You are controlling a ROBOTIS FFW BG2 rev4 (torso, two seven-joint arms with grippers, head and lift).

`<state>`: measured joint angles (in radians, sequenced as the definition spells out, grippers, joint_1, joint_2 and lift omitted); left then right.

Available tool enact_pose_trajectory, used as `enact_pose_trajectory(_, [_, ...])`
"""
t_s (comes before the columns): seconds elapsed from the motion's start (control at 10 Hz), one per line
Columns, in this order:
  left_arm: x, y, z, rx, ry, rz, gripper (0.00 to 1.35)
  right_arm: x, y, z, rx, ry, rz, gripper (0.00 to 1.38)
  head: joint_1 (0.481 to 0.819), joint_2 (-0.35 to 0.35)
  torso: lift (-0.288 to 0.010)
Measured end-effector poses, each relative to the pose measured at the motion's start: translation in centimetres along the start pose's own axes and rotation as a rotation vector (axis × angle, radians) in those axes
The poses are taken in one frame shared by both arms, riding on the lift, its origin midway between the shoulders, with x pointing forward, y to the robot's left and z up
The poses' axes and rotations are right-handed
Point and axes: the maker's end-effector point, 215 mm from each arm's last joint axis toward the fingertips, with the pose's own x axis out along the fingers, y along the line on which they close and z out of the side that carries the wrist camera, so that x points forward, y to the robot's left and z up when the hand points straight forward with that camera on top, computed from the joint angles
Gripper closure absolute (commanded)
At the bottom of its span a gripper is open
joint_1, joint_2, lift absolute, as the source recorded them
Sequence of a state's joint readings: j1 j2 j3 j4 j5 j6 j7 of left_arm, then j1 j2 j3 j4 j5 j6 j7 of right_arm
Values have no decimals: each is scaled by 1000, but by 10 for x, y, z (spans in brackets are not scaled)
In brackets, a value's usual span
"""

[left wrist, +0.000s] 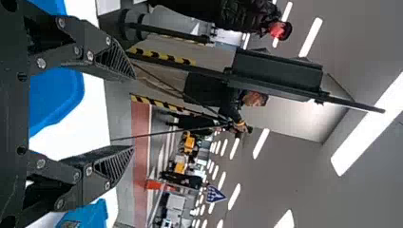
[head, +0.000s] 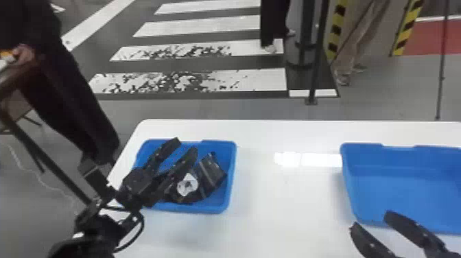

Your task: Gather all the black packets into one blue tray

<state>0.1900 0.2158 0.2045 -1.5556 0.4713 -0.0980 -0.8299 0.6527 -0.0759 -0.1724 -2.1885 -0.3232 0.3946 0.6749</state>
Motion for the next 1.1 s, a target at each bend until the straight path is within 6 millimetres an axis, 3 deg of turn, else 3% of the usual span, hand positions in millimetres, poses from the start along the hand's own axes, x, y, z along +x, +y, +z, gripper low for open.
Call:
enact_pose_trajectory(0.1, [-13,-11,7,1,-42,6,337,-16,-13,8,-9,-39,-64,185,695,119,-110])
enact_pose_trajectory(0.3, [-66,-34,19,15,-52,100,354,-53,-39,21,-33,-127,-203,188,695,77,-110])
enact_pose_trajectory(0.5, [-118,-65,29,41,-1,171,366,-108,-73,39,-156,-167,-372,190,695,14,-110])
enact_pose_trajectory(0.7, [-164,-75,30,66,72,250,367,-167,-107,63,-342,-237,-517,188,695,-103,-110])
enact_pose_trajectory(0.9, [-200,-82,36,100,124,325,367,-198,-110,61,-400,-256,-592,190,695,-142,-110])
enact_pose_trajectory(1.1, [-220,-83,43,131,126,373,374,-210,-108,56,-396,-262,-610,190,695,-141,-110])
